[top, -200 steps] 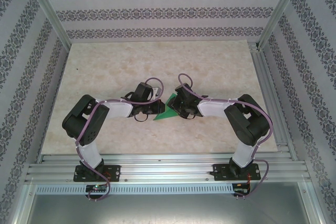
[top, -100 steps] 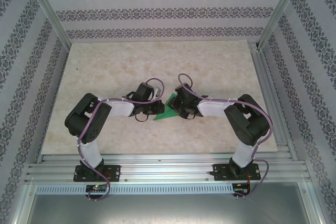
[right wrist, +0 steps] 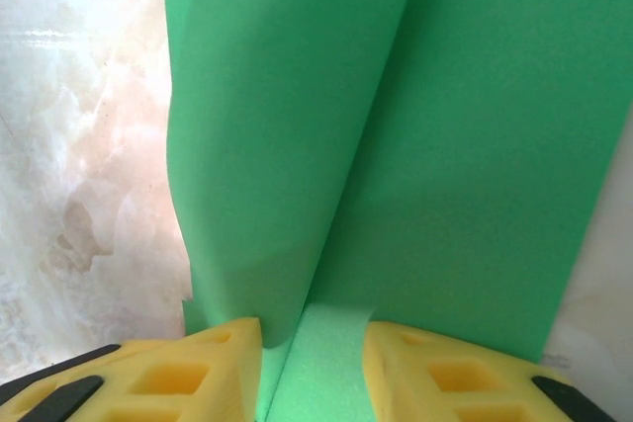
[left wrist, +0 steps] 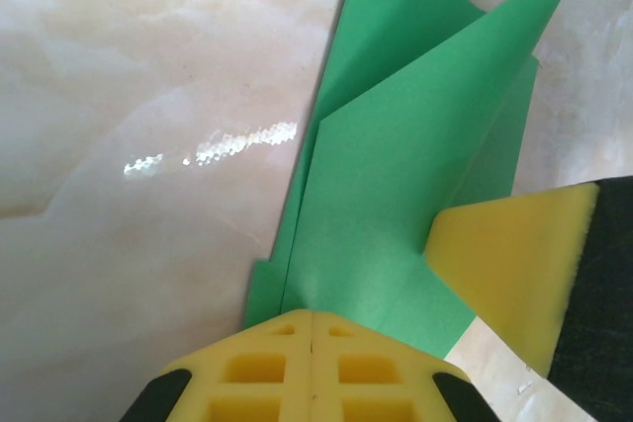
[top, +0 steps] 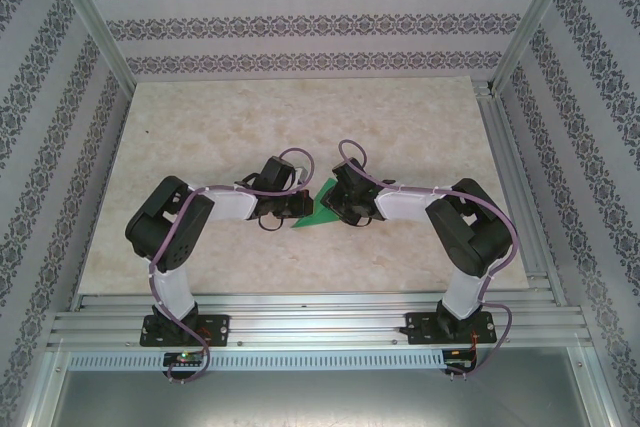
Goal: Fold a paper plane with a square sheet of paper (pick it up from the middle)
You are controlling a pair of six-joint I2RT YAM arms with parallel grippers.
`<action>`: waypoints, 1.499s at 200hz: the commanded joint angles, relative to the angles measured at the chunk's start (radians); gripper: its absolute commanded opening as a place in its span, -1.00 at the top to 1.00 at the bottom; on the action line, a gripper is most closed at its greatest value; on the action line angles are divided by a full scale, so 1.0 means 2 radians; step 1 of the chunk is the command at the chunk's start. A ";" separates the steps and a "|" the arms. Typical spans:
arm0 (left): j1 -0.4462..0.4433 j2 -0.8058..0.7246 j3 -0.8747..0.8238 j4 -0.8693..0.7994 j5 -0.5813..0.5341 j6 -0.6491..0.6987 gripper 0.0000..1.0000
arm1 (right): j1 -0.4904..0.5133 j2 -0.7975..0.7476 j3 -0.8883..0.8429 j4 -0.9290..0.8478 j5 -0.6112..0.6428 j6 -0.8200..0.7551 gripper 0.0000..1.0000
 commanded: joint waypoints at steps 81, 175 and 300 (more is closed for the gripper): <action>-0.002 0.016 0.016 -0.030 0.005 0.022 0.85 | 0.002 0.045 -0.021 -0.072 0.027 0.003 0.49; -0.002 0.012 0.021 -0.041 -0.011 0.020 0.85 | 0.002 0.043 -0.034 -0.052 0.023 -0.007 0.19; -0.002 0.017 0.023 -0.050 -0.011 0.021 0.91 | -0.001 -0.057 -0.002 -0.014 -0.005 -0.126 0.23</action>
